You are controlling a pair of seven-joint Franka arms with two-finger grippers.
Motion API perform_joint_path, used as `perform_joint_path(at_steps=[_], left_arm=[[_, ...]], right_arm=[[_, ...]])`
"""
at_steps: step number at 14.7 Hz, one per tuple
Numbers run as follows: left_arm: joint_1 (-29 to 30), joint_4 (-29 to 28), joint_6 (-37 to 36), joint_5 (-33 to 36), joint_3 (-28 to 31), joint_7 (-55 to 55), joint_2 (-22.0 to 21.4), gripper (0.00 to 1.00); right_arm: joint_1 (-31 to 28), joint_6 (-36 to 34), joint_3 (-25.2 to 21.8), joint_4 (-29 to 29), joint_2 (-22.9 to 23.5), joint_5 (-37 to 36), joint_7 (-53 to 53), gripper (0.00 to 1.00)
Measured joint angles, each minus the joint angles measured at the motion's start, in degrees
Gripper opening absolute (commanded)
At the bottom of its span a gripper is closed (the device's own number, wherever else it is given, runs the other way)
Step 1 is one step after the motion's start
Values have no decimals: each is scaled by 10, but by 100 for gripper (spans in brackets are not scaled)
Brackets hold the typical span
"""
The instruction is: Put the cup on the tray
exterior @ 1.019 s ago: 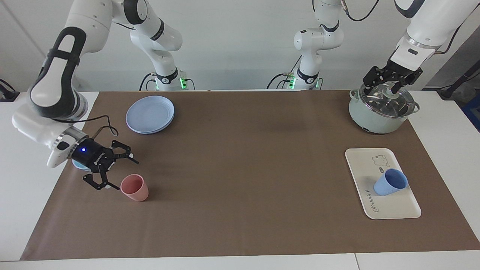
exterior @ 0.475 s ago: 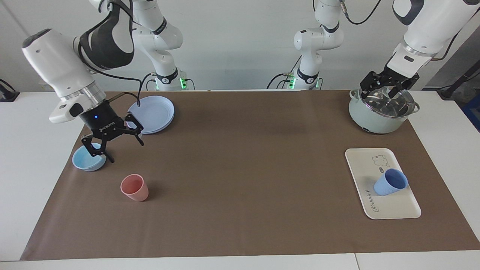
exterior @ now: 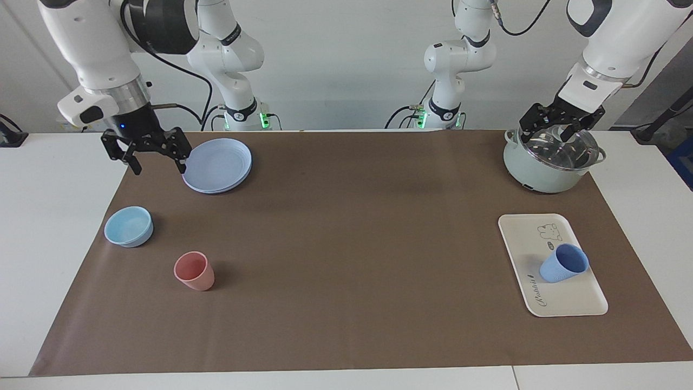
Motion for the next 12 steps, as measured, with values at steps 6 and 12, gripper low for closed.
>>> perform_joint_path(at_steps=[6,12], left_arm=[[0,0,0,0,0,0,0,100],[0,0,0,0,0,0,0,100]], right_arm=[[-12,-113,-14,14,-44,0,11,100],[-7,-112,-6,14,-35,-3,11,100]])
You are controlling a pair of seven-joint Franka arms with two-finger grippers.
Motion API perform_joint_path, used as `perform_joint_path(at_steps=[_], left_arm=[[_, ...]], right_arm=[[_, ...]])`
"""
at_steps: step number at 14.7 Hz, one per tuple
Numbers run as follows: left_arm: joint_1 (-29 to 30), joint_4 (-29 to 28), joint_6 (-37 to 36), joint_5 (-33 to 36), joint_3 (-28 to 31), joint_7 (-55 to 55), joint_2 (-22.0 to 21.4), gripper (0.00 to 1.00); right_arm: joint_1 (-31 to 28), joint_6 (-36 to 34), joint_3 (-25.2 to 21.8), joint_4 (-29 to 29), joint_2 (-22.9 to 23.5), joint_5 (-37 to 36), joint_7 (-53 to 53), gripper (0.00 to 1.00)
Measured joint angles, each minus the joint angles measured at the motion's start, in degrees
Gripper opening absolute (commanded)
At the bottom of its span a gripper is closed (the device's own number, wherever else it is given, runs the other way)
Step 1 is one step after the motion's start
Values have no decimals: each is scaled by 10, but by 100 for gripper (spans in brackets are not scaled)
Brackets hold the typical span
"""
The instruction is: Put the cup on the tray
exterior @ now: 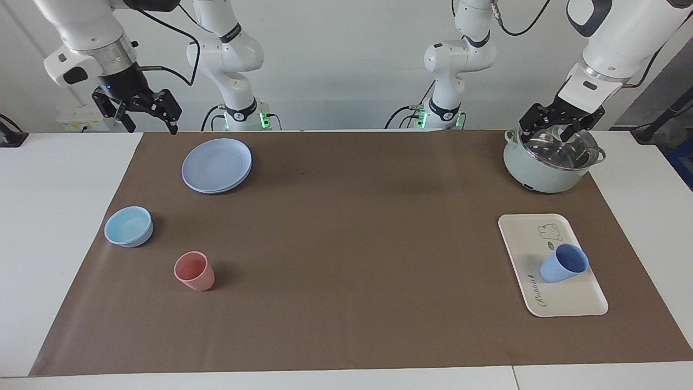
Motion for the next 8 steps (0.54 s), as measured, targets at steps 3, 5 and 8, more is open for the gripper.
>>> perform_joint_path(at_steps=[3,5,8], left_arm=[[0,0,0,0,0,0,0,100],[-1,0,9,0,-1,0,-1,100],[-1,0,32,0,-1,-1,-1,100]], right_arm=[[0,0,2,0,0,0,0,100],[0,0,2,0,0,0,0,100],[0,0,2,0,0,0,0,100]])
